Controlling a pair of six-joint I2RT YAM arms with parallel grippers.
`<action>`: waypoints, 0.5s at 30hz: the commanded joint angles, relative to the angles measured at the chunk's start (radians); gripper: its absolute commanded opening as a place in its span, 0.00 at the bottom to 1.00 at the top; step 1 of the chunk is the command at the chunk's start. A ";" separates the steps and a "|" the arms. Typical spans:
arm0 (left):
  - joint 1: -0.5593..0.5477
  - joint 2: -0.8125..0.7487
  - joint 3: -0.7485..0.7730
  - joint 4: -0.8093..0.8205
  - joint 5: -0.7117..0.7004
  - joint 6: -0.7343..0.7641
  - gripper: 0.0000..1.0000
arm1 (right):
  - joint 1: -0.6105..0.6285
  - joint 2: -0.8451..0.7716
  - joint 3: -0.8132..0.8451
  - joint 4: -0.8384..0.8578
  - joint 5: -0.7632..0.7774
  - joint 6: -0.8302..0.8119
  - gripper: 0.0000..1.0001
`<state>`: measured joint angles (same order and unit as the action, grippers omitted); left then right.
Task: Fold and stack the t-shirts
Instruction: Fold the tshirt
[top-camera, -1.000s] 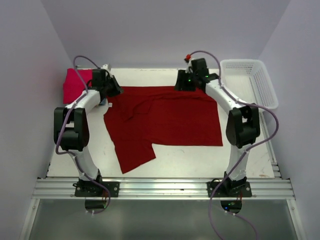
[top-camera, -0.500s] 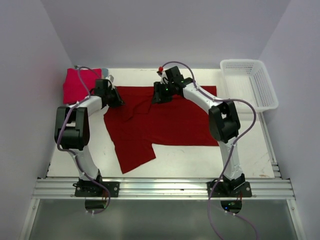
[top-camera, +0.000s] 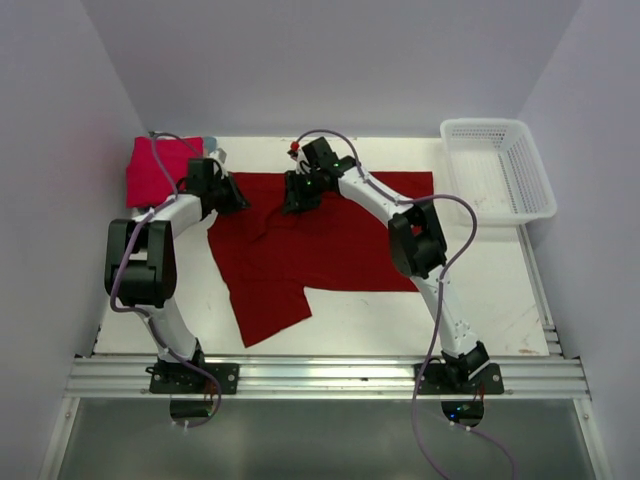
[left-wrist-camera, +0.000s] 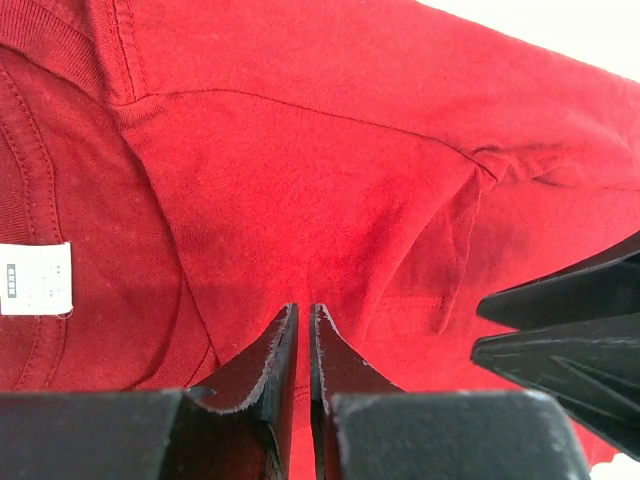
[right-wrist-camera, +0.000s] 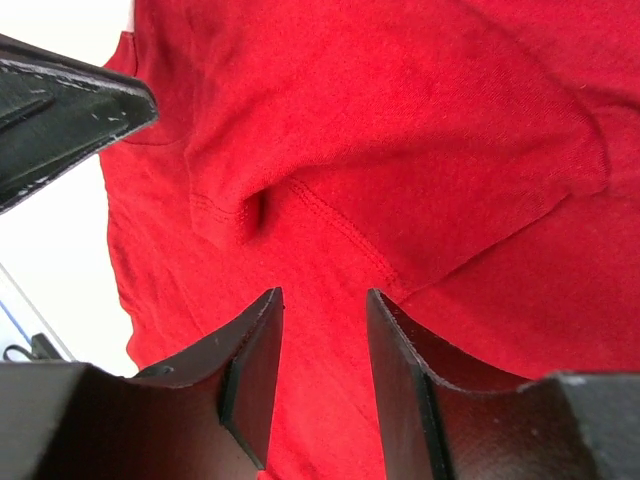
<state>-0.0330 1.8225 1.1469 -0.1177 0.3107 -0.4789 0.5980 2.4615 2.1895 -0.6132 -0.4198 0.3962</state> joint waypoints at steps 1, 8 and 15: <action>0.002 -0.054 -0.009 0.046 0.016 -0.009 0.12 | 0.013 -0.002 0.044 -0.056 0.041 0.007 0.42; 0.002 -0.058 -0.009 0.044 0.015 -0.012 0.12 | 0.034 -0.010 0.033 -0.120 0.162 -0.007 0.37; 0.002 -0.061 -0.009 0.041 0.014 -0.013 0.11 | 0.049 0.010 0.050 -0.135 0.222 -0.011 0.36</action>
<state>-0.0330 1.8103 1.1469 -0.1181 0.3107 -0.4793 0.6384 2.4626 2.1933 -0.7177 -0.2440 0.3920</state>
